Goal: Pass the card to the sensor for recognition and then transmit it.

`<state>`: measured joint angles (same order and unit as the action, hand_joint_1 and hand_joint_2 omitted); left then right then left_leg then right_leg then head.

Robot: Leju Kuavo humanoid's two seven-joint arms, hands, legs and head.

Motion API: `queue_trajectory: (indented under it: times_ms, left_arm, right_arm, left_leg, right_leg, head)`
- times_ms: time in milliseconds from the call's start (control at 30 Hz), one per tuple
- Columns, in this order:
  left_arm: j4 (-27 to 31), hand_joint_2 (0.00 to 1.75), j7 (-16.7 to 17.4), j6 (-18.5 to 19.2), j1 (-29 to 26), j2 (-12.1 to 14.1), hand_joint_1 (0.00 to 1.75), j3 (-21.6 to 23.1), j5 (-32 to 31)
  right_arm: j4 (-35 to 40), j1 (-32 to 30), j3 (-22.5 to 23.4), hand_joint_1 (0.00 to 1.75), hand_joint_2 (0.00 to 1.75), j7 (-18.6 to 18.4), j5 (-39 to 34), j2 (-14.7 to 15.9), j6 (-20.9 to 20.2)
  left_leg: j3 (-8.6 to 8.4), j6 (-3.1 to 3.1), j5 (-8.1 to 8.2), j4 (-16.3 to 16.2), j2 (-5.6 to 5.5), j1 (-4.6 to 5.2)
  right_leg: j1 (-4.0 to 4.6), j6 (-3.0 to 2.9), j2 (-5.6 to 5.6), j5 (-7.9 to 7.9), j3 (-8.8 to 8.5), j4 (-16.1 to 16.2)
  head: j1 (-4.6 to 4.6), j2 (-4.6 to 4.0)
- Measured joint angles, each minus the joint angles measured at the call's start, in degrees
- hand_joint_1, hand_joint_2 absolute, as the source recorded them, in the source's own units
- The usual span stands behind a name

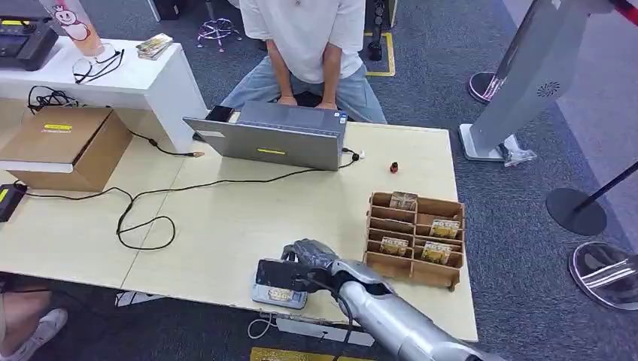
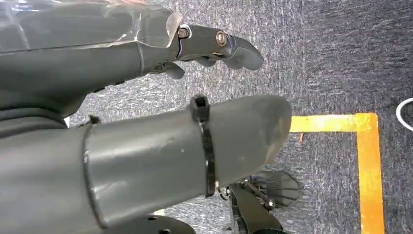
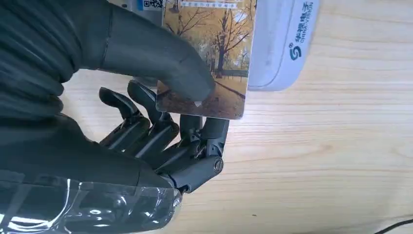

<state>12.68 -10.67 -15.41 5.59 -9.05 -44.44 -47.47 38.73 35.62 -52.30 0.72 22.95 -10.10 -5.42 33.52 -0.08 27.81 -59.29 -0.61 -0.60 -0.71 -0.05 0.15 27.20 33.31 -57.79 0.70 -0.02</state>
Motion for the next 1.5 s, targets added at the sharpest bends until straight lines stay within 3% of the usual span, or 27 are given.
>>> queue_trajectory:
  times_ms: [633,1500]
  left_arm:
    - [-0.02,0.0,-0.09,0.13,0.0,-0.09,0.0,0.0,0.07]
    - [0.0,0.0,-0.09,0.96,0.01,-0.07,0.0,0.11,-0.94]
  right_arm:
    - [-0.11,0.03,-2.08,1.75,1.75,-2.38,4.81,-0.72,2.27]
    - [1.16,-0.57,-2.06,1.75,1.75,-3.01,4.08,-0.76,1.68]
  left_leg:
    - [0.0,-0.02,-0.01,0.0,0.0,0.0]
    - [-0.03,-0.02,-0.02,0.0,0.02,0.0]
  right_leg:
    - [0.0,0.0,0.0,0.0,0.0,0.0]
    - [0.0,-0.01,0.03,0.0,0.0,0.0]
  head:
    - [0.0,0.0]
    - [0.0,0.0]
